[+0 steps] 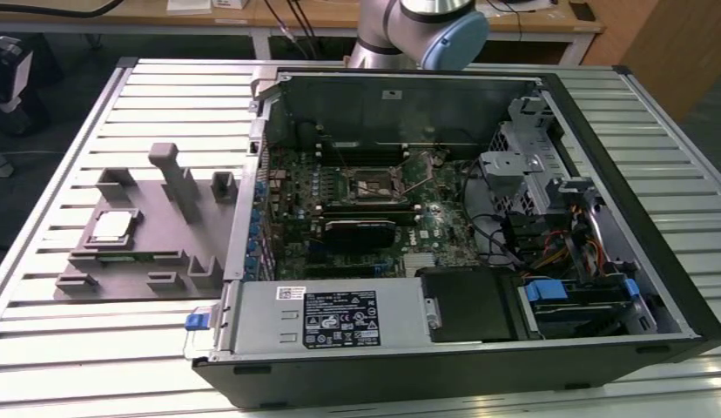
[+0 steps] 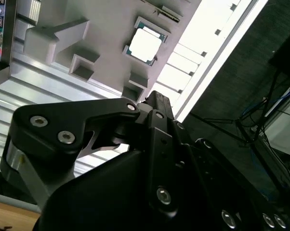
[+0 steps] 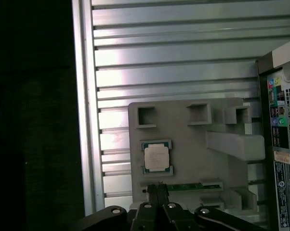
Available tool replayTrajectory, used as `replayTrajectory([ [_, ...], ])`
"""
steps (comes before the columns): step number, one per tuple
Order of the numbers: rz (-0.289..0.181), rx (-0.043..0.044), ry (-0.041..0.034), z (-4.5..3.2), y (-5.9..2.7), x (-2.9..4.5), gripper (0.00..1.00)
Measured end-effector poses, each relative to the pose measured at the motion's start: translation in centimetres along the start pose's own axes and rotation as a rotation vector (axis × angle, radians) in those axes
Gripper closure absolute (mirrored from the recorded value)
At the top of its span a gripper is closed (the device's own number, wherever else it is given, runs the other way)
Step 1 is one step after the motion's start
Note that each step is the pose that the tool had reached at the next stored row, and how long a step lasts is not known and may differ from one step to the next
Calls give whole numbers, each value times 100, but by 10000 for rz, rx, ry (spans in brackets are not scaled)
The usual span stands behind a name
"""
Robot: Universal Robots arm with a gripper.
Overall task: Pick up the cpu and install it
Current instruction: 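Reach for the cpu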
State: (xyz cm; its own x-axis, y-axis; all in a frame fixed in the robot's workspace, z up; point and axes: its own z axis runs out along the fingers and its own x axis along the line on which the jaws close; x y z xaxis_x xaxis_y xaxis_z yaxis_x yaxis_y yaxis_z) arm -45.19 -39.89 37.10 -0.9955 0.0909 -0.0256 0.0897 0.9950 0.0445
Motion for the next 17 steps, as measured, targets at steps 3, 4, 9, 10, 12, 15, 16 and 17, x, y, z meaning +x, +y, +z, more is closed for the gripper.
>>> replayTrajectory([
  [3,-2,1,2,40,-1,-13,89],
  [4,-2,1,1,57,-1,-19,89],
  [9,-1,1,1,146,2,-83,89],
  [10,-2,1,2,162,3,-97,89],
  [12,-1,1,2,198,5,-120,89],
  [15,-1,0,2,243,10,-166,89],
  [16,-1,1,3,256,12,-186,89],
  [17,-1,1,3,268,15,-208,89],
])
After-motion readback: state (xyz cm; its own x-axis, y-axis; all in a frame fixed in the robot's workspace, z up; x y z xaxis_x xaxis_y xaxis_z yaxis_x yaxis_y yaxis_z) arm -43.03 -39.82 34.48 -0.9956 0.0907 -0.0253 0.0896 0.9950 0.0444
